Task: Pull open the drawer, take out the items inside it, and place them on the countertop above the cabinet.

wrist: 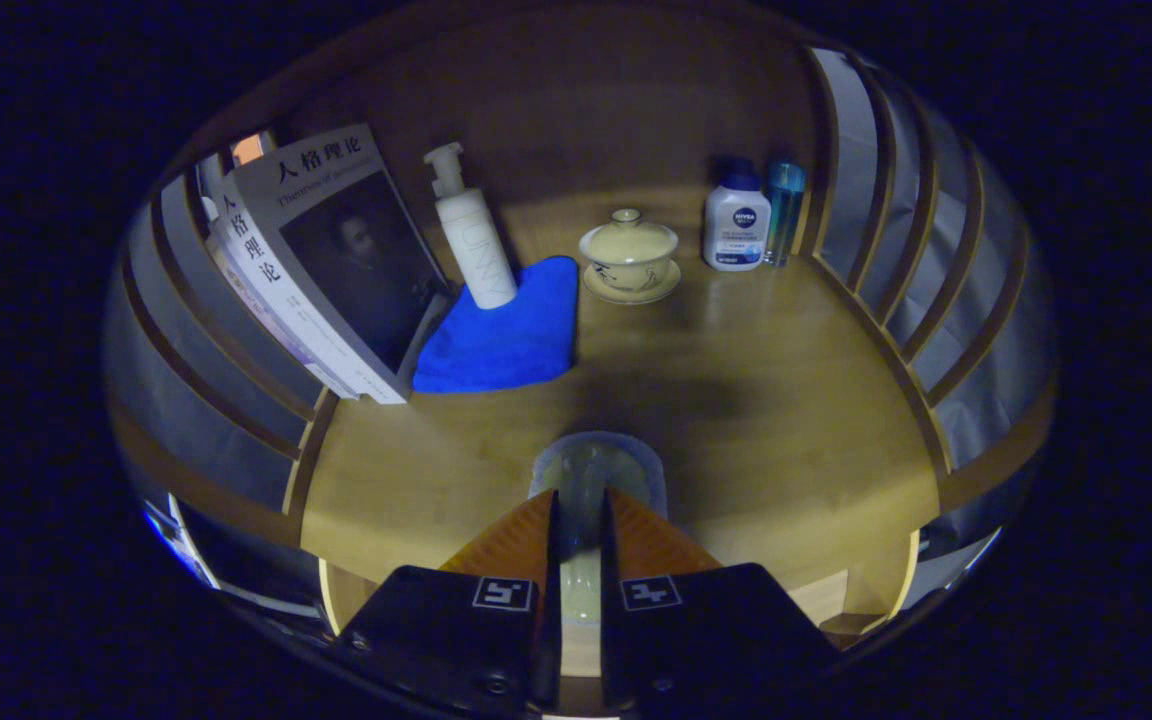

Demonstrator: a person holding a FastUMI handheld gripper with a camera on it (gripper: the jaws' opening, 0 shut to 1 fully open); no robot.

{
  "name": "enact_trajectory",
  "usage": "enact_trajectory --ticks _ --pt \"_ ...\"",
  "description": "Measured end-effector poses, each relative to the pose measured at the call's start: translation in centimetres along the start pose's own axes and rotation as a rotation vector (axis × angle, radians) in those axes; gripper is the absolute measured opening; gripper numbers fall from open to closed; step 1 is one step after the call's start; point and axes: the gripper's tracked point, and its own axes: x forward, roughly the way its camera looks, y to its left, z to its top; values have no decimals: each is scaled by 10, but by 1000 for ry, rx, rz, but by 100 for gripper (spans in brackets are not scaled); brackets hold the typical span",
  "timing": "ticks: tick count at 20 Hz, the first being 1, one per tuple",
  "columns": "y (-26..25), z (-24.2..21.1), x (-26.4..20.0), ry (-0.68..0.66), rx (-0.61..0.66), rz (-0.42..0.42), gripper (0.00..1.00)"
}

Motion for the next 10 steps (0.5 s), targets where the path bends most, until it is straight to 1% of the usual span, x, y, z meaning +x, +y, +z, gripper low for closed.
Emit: enact_trajectory --ticks 4,5,7,10 --pt "0 2 2 -9 -4 6 20" --pt "3 1 2 -6 -14 29 22" --pt "3 1 -3 -4 -23 37 34" --pt "-4 3 -4 -16 -32 0 51"
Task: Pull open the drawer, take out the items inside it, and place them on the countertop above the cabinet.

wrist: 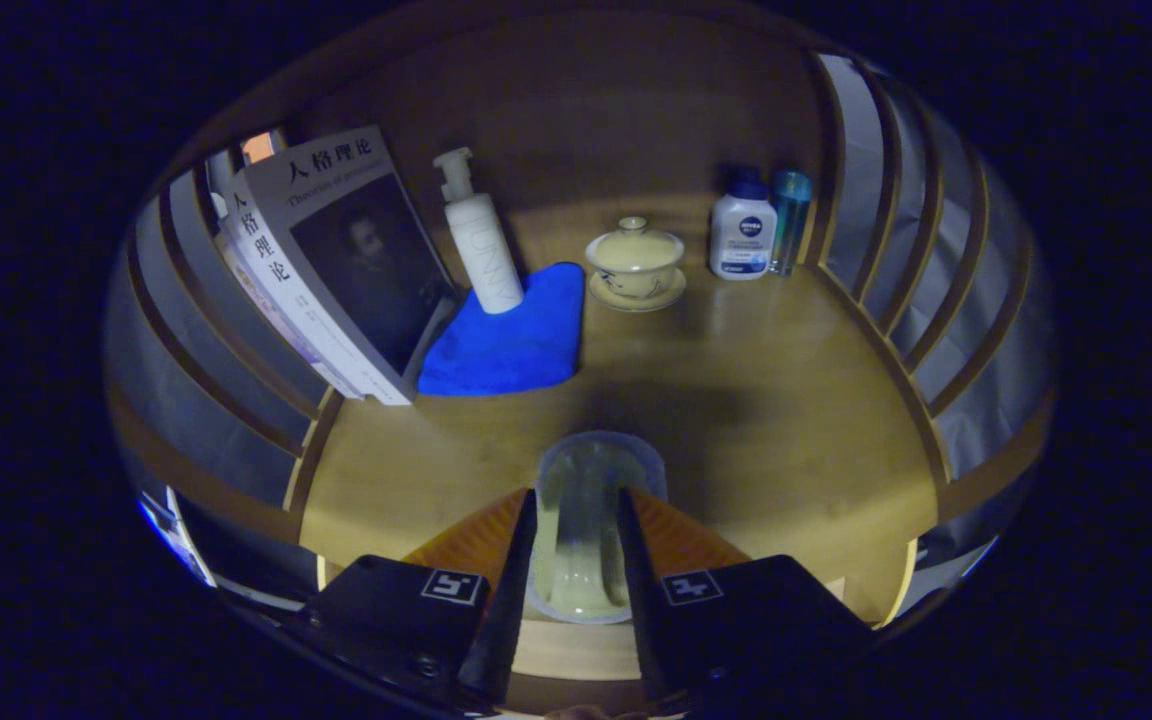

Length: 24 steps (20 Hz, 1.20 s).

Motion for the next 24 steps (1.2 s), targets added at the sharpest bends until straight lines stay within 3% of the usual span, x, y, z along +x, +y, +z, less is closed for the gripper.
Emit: enact_trajectory --ticks 4,8,13,17,20,24 --pt "-2 3 -9 -24 -30 -16 51" --pt "7 -3 -32 -105 -74 34 51" --pt "2 -33 -90 -331 -199 82 55" --pt "-19 -90 -137 -517 -298 72 99" --pt "-29 -144 -161 -652 -304 70 99" --pt "-40 -216 -145 -758 -280 6 98"
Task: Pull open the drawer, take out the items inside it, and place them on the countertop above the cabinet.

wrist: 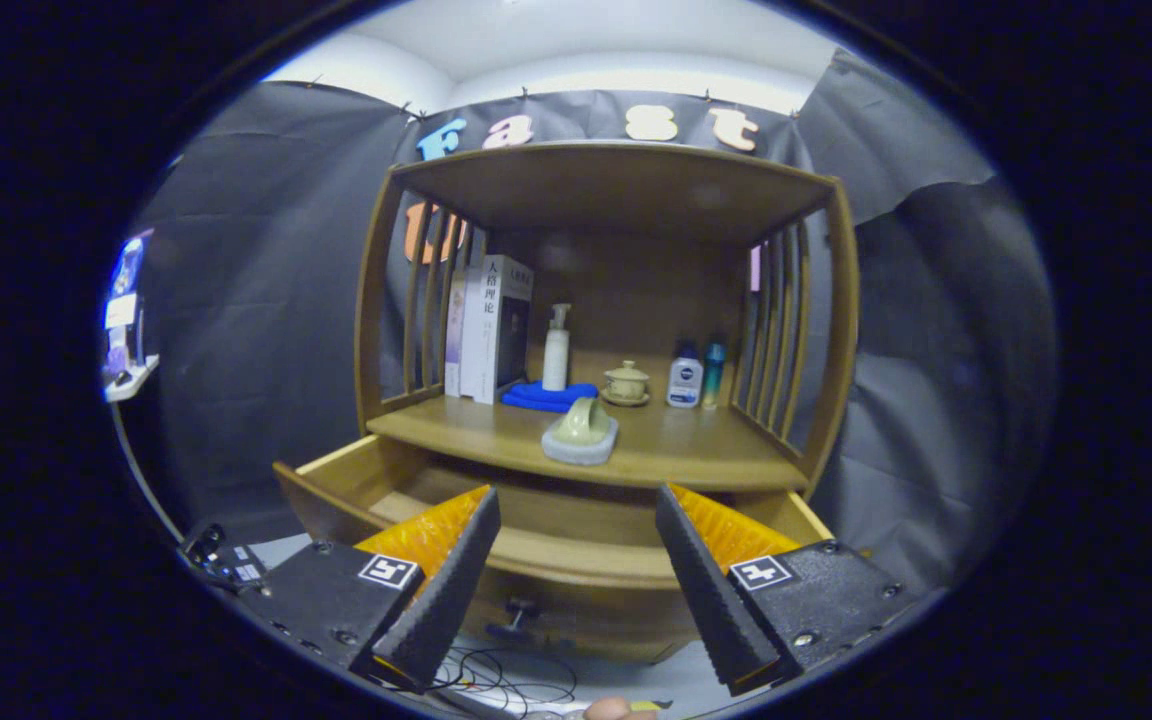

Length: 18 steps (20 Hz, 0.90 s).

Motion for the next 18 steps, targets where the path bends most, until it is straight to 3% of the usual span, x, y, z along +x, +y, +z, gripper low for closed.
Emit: enact_trajectory --ticks 4,9,18 --pt "16 -44 -10 -35 -32 -83 98" --pt "44 -84 8 -4 20 -85 100" --pt "46 -93 42 -18 31 -131 99"
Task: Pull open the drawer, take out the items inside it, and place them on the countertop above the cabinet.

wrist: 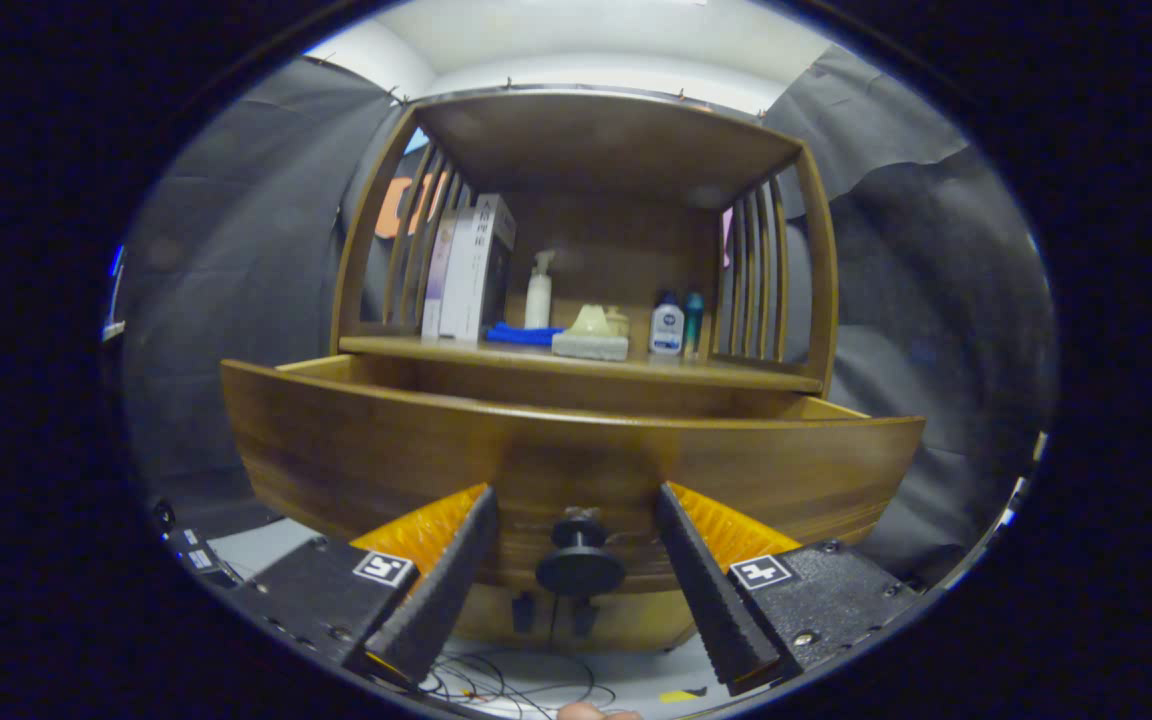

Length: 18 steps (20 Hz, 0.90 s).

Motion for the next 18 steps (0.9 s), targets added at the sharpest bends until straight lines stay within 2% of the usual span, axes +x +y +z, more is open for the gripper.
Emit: enact_trajectory --ticks 5,8,18 --pt "2 -2 1 -2 51 7 98" --pt "3 1 10 -55 94 6 98" --pt "9 0 27 -20 90 -16 100"
